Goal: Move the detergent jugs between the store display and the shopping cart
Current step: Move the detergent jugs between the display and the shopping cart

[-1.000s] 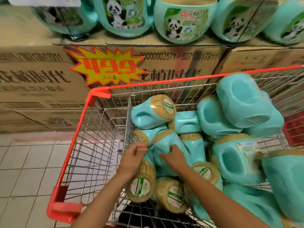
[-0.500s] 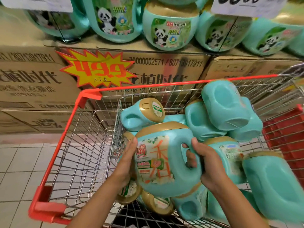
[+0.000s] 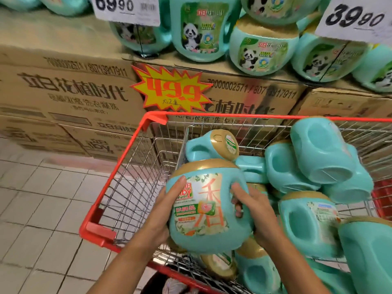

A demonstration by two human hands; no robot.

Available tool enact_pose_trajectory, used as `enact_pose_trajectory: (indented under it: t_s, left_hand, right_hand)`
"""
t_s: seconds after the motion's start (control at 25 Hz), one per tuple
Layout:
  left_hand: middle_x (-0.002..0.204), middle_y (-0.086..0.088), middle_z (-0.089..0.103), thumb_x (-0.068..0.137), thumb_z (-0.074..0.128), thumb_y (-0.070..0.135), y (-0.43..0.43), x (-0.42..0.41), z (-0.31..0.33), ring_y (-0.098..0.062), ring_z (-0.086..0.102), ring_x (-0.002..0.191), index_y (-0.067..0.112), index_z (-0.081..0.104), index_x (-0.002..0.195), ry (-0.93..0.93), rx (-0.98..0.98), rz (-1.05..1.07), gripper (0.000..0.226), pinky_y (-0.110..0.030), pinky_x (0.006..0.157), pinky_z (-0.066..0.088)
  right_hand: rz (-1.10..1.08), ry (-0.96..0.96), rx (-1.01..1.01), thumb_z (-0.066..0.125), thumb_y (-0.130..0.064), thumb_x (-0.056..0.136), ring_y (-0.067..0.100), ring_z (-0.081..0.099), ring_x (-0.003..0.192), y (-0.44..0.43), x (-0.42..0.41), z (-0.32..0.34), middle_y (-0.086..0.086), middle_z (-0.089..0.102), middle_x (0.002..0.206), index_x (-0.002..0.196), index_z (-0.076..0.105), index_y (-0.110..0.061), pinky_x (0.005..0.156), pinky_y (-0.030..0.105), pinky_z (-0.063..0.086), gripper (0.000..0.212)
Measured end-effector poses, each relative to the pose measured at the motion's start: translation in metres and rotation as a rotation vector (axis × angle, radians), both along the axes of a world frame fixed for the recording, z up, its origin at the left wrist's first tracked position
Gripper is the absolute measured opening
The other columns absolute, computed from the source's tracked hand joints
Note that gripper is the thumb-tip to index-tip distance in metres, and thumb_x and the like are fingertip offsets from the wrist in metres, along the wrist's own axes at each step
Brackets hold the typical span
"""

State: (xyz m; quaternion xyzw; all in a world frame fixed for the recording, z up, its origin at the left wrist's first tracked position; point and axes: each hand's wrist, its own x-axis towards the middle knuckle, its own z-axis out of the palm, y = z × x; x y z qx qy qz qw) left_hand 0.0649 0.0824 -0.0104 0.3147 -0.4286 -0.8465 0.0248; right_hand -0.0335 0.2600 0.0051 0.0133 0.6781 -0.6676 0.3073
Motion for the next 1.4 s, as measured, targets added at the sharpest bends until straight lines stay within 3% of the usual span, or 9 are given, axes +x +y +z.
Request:
enact_pose_trajectory:
  t_s: [0.16,0.28,0.44,0.64,0.72,0.84,1.0,1.4]
  left_hand:
    - [0.102,-0.015,0.074,0.079,0.069,0.042,-0.019,0.052,0.016,-0.030,0.074,0.086,0.015,0.068,0.112,0.010,-0.076,0.187,0.042,-0.035,0.063,0.059]
    - [0.101,-0.015,0.075,0.077,0.072,0.039,-0.029,0.102,0.023,-0.029,0.074,0.086,0.018,0.073,0.103,0.002,-0.049,0.379,0.033,-0.034,0.064,0.059]
    - [0.114,-0.021,0.070,0.068,0.076,0.039,-0.055,0.162,0.040,-0.034,0.070,0.097,0.003,0.053,0.129,-0.046,-0.078,0.577,0.075,-0.038,0.071,0.059]
    - [0.113,-0.022,0.070,0.055,0.085,0.021,-0.114,0.237,0.052,-0.034,0.071,0.092,0.000,0.051,0.128,0.008,-0.121,0.643,0.084,-0.038,0.068,0.061]
    - [0.110,-0.018,0.072,0.057,0.083,0.018,-0.144,0.269,0.053,-0.032,0.072,0.091,0.003,0.048,0.130,0.008,-0.126,0.689,0.082,-0.036,0.065,0.060]
    - [0.104,-0.013,0.074,0.059,0.083,0.025,-0.192,0.320,0.055,-0.029,0.074,0.087,0.010,0.048,0.127,-0.004,-0.164,0.737,0.078,-0.033,0.062,0.059]
    - [0.100,-0.008,0.076,0.060,0.082,0.034,-0.248,0.371,0.058,-0.025,0.074,0.086,0.014,0.047,0.123,-0.030,-0.206,0.766,0.075,-0.030,0.060,0.058]
    - [0.106,-0.010,0.074,0.068,0.086,0.038,-0.423,0.376,0.040,-0.028,0.073,0.092,0.016,0.050,0.125,-0.060,-0.191,0.791,0.071,-0.033,0.065,0.060]
  right_hand:
    - [0.209,0.067,-0.024,0.075,-0.044,0.066,0.028,0.049,0.070,-0.042,0.019,0.003,0.016,0.056,0.071,0.077,0.066,-0.002,0.067,0.042,0.039,0.045]
    - [0.374,0.046,-0.020,0.085,-0.046,0.060,0.030,0.059,0.077,-0.078,0.042,0.013,0.024,0.068,0.085,0.088,0.072,-0.002,0.075,0.051,0.047,0.053]
    - [0.505,0.040,-0.083,0.079,-0.044,0.057,0.021,0.057,0.069,-0.133,0.081,0.033,0.006,0.067,0.073,0.077,0.072,-0.014,0.069,0.038,0.044,0.037]
    - [0.581,0.035,-0.196,0.077,-0.040,0.056,0.024,0.046,0.067,-0.214,0.141,0.051,0.014,0.054,0.075,0.087,0.064,0.003,0.059,0.031,0.039,0.054]
    - [0.604,0.040,-0.223,0.078,-0.041,0.057,0.029,0.041,0.070,-0.249,0.170,0.050,0.018,0.049,0.079,0.090,0.056,0.017,0.061,0.036,0.036,0.070]
    - [0.629,0.016,-0.243,0.088,-0.052,0.049,0.031,0.037,0.080,-0.303,0.223,0.047,0.019,0.045,0.088,0.093,0.052,0.020,0.070,0.043,0.029,0.092]
    - [0.658,0.006,-0.192,0.088,-0.065,0.033,0.030,0.041,0.077,-0.365,0.273,0.046,0.020,0.049,0.084,0.095,0.054,0.018,0.070,0.043,0.032,0.110]
    - [0.726,-0.016,-0.164,0.086,-0.063,0.046,0.028,0.045,0.081,-0.545,0.275,0.030,0.019,0.052,0.088,0.100,0.060,0.010,0.078,0.043,0.035,0.094]
